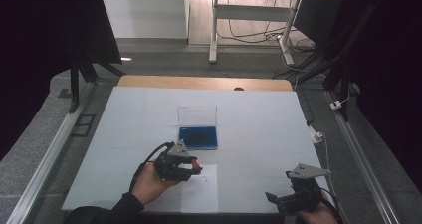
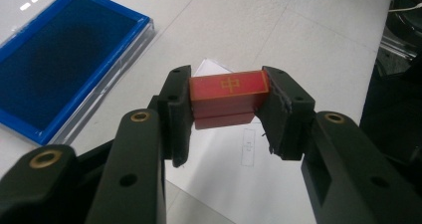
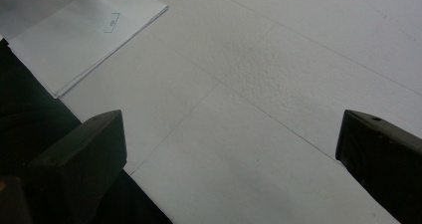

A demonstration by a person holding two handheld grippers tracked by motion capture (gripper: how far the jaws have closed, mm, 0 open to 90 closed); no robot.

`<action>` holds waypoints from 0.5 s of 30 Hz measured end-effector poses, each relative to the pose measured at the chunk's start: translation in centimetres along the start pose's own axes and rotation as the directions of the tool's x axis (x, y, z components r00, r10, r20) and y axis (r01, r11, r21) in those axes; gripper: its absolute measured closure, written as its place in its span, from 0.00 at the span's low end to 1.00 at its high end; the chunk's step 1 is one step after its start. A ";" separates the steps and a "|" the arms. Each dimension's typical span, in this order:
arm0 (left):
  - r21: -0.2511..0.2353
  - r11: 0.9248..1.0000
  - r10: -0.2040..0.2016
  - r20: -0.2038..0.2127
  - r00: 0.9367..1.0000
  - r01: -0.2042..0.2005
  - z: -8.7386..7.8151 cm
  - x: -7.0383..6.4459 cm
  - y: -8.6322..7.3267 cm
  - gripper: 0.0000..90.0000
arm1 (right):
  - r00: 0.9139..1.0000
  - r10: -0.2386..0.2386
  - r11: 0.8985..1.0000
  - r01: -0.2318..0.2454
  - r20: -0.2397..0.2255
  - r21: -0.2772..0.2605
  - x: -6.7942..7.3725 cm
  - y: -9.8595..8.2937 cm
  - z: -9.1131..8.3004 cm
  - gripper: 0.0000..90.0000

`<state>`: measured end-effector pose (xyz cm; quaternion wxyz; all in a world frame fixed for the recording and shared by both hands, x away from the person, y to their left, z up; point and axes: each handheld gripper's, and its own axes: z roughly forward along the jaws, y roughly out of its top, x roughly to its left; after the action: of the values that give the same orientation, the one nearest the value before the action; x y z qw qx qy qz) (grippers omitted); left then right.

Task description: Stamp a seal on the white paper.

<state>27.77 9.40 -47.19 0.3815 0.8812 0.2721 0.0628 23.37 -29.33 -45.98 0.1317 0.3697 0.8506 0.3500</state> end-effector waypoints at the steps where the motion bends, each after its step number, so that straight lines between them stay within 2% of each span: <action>1: -0.004 1.000 -0.002 0.000 1.000 0.002 -0.1 0.1 0.0 0.64 | 1.000 0.000 1.000 0.000 0.000 0.000 0.0 0.0 0.0 0.00; 15: -0.029 0.999 -0.039 -0.026 0.999 0.039 -1.7 1.1 -0.6 0.64 | 1.000 0.001 1.000 -0.001 0.000 0.000 0.0 0.0 0.0 0.00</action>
<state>27.92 11.41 -46.58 0.3916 0.8693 0.2933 0.0710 23.38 -29.33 -45.98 0.1314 0.3702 0.8504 0.3499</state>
